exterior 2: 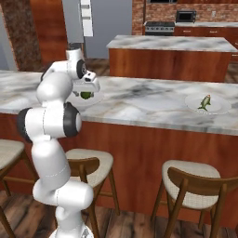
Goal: Transport the fish and lime to the fridge. Place the fish on the rack containing meat and place the lime on the rack containing the vegetable, ensuring meats and vegetables are on different racks.
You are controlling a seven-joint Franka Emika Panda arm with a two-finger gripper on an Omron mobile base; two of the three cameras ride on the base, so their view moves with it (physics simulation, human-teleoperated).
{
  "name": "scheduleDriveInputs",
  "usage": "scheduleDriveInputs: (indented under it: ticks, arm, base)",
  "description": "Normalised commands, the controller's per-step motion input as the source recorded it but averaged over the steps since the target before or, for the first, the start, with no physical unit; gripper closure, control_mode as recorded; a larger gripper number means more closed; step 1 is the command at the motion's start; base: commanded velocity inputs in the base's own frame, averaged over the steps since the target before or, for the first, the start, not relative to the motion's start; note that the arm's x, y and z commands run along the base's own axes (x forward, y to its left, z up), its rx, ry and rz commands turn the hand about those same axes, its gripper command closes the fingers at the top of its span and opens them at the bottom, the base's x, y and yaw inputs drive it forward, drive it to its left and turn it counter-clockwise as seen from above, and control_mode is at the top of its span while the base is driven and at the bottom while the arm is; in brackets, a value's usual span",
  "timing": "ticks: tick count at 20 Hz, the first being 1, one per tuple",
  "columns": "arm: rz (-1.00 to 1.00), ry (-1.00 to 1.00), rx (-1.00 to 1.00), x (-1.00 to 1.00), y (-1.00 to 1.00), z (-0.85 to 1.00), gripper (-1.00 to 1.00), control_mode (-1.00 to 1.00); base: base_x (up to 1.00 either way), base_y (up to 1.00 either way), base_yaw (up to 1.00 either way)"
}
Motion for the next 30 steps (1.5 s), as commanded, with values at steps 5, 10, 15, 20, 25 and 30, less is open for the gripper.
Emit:
scheduleDriveInputs:
  ticks: [5, 10, 15, 20, 25, 30]
  arm:
    - [0.0, 0.0, 0.0, 0.12, 0.0, -0.12, -1.0, -1.0]
    - [0.0, 0.0, 0.0, 0.11, 0.0, -0.06, -1.0, -1.0]
    - [0.0, 0.0, 0.0, 0.08, 0.0, -0.1, -1.0, -1.0]
    - [0.0, 0.03, 0.0, 0.0, 0.0, -0.2, -1.0, -1.0]
    - [0.0, 0.05, 0.0, 0.07, 0.01, -0.23, 1.0, -1.0]
    - [0.0, 0.01, 0.0, 0.01, 0.0, -0.09, 1.0, -1.0]
  base:
    - [0.0, 0.0, 0.0]
    - [0.0, 0.0, 0.0]
    - [0.0, 0.0, 0.0]
    - [0.0, 0.0, 0.0]
    - [0.0, 0.0, 0.0]
    - [0.0, 0.0, 0.0]
